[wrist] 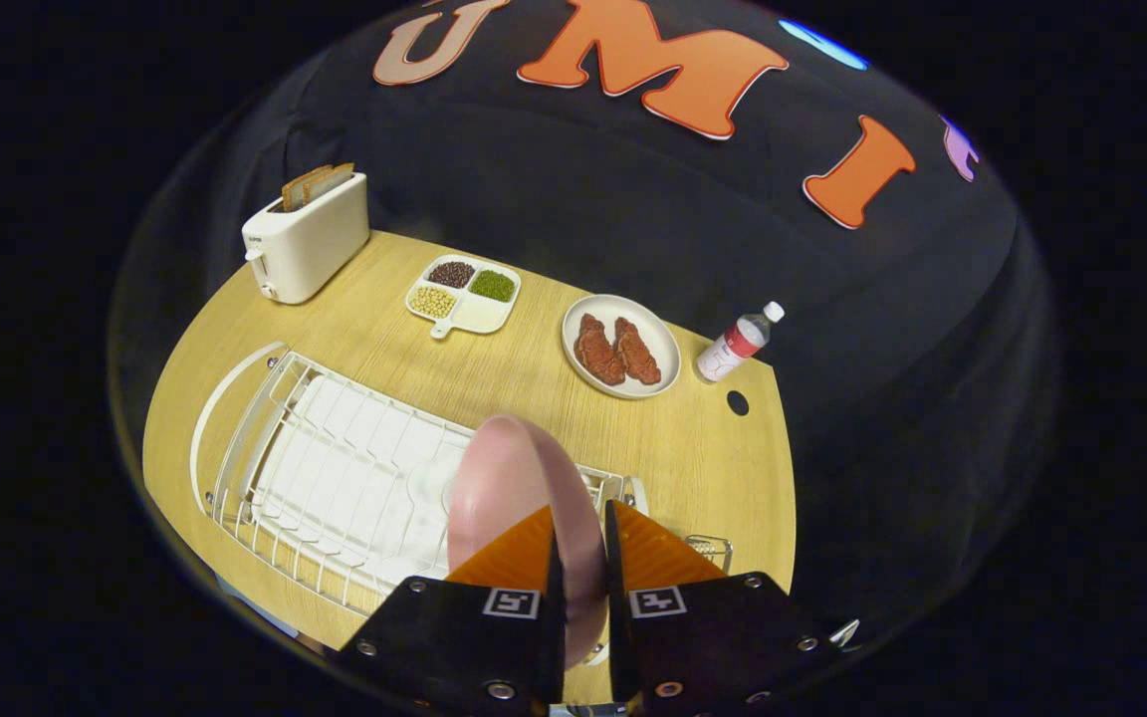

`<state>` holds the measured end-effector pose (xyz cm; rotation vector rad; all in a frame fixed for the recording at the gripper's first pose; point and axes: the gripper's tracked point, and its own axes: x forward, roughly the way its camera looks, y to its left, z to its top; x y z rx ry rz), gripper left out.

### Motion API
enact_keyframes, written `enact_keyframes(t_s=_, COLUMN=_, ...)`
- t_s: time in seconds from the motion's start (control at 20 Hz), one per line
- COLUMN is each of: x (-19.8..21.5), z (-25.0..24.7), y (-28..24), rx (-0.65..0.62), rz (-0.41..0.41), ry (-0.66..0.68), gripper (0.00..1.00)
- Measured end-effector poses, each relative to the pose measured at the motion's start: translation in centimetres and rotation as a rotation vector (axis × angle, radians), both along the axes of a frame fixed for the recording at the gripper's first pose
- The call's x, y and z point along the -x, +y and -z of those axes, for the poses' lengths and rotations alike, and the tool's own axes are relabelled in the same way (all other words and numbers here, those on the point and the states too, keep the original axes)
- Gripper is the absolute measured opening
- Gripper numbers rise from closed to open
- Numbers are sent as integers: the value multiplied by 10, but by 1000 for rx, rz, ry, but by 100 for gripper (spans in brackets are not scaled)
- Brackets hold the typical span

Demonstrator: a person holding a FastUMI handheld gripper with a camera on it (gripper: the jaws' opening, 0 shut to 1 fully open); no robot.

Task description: Take the plate from the dish rack, then take the spoon from the basket and place it into the plate.

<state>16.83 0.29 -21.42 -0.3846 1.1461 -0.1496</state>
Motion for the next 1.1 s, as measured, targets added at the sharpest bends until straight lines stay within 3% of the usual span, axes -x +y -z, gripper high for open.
enact_keyframes(t_s=0.35, x=25, z=-36, y=1, rx=-118, rz=-9, ry=-82, gripper=15)
enact_keyframes(t_s=1.1, x=162, z=-46, y=30, rx=-464, rz=-38, ry=-169, gripper=16)
